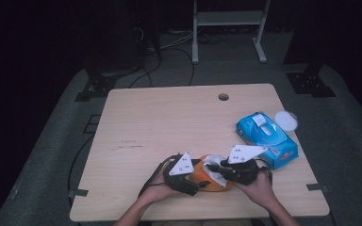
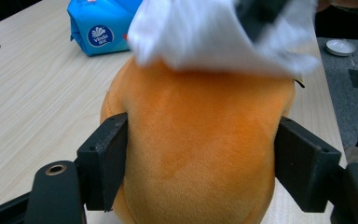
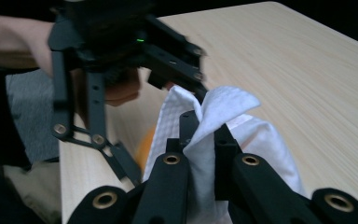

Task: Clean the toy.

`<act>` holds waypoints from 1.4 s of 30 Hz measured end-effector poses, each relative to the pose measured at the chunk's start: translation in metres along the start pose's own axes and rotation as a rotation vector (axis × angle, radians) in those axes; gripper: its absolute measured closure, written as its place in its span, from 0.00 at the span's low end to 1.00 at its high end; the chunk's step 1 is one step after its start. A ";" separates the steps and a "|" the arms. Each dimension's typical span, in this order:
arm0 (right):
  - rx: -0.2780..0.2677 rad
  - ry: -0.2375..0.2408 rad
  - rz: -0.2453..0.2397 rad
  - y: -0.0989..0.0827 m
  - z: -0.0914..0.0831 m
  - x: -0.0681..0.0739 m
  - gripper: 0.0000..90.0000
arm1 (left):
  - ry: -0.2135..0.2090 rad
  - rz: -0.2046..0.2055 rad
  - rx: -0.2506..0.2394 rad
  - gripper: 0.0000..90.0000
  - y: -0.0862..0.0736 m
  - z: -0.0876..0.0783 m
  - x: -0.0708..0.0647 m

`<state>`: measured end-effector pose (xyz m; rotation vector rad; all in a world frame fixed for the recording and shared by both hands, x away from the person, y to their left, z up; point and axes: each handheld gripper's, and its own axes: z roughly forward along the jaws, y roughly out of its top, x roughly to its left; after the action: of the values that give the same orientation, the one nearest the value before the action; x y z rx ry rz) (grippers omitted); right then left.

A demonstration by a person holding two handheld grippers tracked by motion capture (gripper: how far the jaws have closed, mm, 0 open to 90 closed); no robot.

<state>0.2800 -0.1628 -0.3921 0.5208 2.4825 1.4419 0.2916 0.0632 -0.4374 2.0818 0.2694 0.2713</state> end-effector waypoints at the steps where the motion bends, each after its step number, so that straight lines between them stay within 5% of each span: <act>1: 0.000 0.000 0.000 0.000 0.000 0.000 0.96 | 0.000 0.000 0.000 0.28 0.000 0.000 0.000; 2: 0.021 -0.012 -0.028 0.003 0.004 0.004 0.96 | 0.001 -0.002 0.002 0.28 0.000 -0.001 0.001; 6: 0.018 -0.026 0.003 0.001 -0.002 -0.006 0.96 | -0.007 -0.042 -0.018 0.24 -0.002 -0.002 0.005; 11: -0.003 -0.037 0.080 -0.013 -0.013 -0.022 0.96 | -0.029 -0.200 -0.087 0.11 -0.005 -0.006 0.018; 12: -0.013 -0.043 0.096 -0.015 -0.017 -0.025 0.96 | -0.056 -0.289 -0.093 0.12 -0.008 -0.005 0.024; 15: -0.010 -0.053 0.091 -0.014 -0.018 -0.025 0.96 | -0.081 -0.337 -0.087 0.19 -0.011 -0.002 0.026; 20: -0.002 -0.063 0.076 -0.012 -0.018 -0.023 0.96 | -0.075 -0.315 -0.088 0.30 -0.007 -0.004 0.022; 26: 0.016 -0.010 -0.010 0.003 -0.004 -0.001 0.96 | -0.029 -0.142 -0.041 0.33 0.004 -0.001 0.001; 28: 0.025 -0.015 -0.020 0.003 -0.004 0.000 0.96 | -0.028 -0.128 -0.038 0.33 0.004 -0.001 0.001; 32: 0.025 -0.058 -0.002 -0.001 -0.016 -0.011 0.96 | -0.037 -0.144 -0.050 0.31 0.002 -0.001 0.003; 34: 0.016 -0.079 0.051 -0.011 -0.028 -0.023 0.96 | -0.037 -0.212 -0.063 0.19 -0.001 0.002 0.008; 37: 0.005 -0.069 0.076 -0.017 -0.031 -0.028 0.96 | -0.055 -0.273 -0.058 0.13 -0.003 0.005 0.012; 39: 0.009 -0.070 0.079 -0.018 -0.032 -0.028 0.96 | -0.085 -0.329 -0.051 0.14 -0.005 0.007 0.014; 42: 0.013 -0.076 0.065 -0.015 -0.030 -0.026 0.96 | -0.091 -0.329 -0.047 0.26 -0.004 0.005 0.015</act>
<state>0.2899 -0.2035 -0.3899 0.6518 2.4387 1.4021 0.3065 0.0659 -0.4423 1.9609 0.5371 -0.0151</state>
